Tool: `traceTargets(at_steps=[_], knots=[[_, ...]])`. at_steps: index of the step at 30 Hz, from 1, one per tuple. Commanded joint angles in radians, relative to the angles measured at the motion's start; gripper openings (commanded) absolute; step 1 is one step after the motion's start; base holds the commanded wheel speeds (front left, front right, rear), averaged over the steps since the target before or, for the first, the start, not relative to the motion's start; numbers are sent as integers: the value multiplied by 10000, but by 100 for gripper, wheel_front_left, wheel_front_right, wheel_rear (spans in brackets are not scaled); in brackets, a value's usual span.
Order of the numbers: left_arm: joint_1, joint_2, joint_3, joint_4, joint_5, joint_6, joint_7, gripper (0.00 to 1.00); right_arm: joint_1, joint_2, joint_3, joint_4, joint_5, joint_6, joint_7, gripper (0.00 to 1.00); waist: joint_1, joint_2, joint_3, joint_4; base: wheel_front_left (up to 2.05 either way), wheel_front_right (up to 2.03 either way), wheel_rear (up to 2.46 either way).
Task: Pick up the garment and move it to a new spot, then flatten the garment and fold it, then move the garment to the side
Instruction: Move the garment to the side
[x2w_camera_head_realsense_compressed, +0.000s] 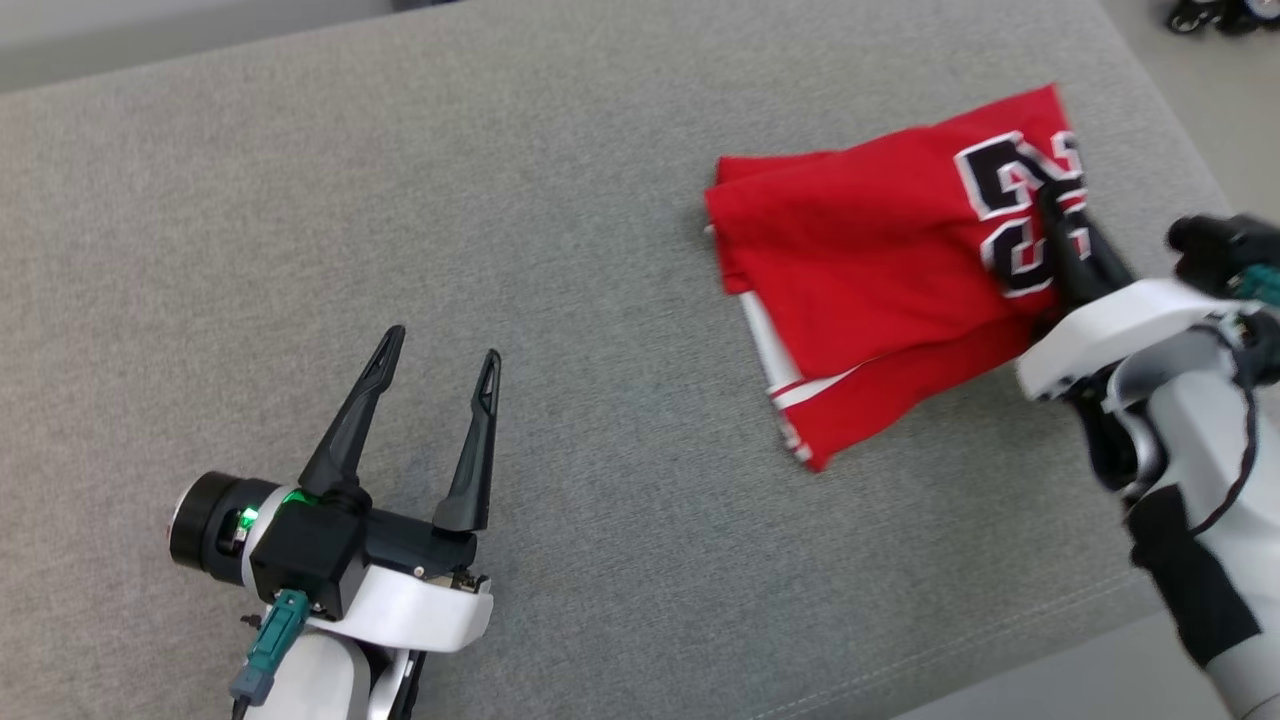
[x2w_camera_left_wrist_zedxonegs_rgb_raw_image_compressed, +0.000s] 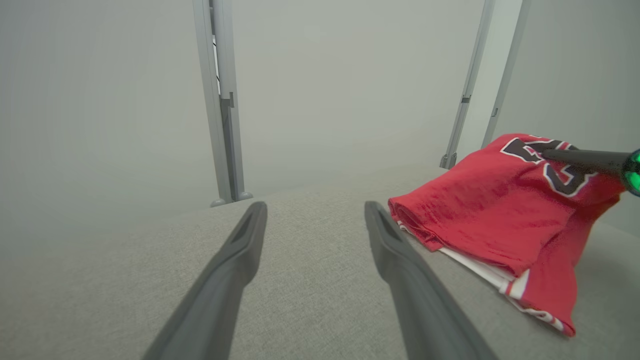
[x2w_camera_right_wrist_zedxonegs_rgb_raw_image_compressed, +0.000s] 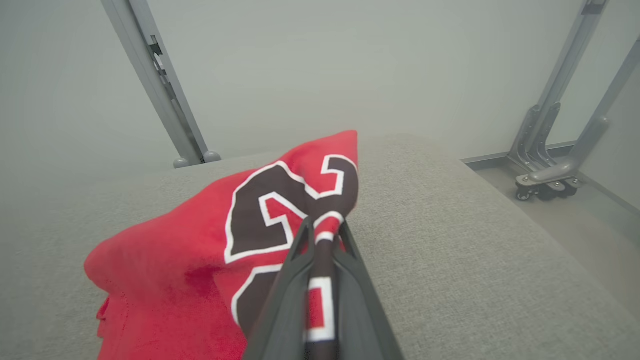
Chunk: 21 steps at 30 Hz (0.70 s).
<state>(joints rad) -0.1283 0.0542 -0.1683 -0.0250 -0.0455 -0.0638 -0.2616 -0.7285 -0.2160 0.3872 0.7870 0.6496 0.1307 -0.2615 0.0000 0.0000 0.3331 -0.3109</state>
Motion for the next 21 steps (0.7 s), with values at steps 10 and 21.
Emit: traceTargets(at_steps=[10, 21], knots=[[-1154, 290, -443, -565, 328, -274, -37, 100, -1571, -1493, -2410, 434, -3001, 2, -53, 0, 0, 0, 1590, 1073, 0, 0, 0], [-1522, 472, -643, -1572, 454, -286, 143, 100, -1885, -2224, -4646, 730, -4926, 2, -55, 0, 0, 0, 2365, 1403, 0, 0, 0]])
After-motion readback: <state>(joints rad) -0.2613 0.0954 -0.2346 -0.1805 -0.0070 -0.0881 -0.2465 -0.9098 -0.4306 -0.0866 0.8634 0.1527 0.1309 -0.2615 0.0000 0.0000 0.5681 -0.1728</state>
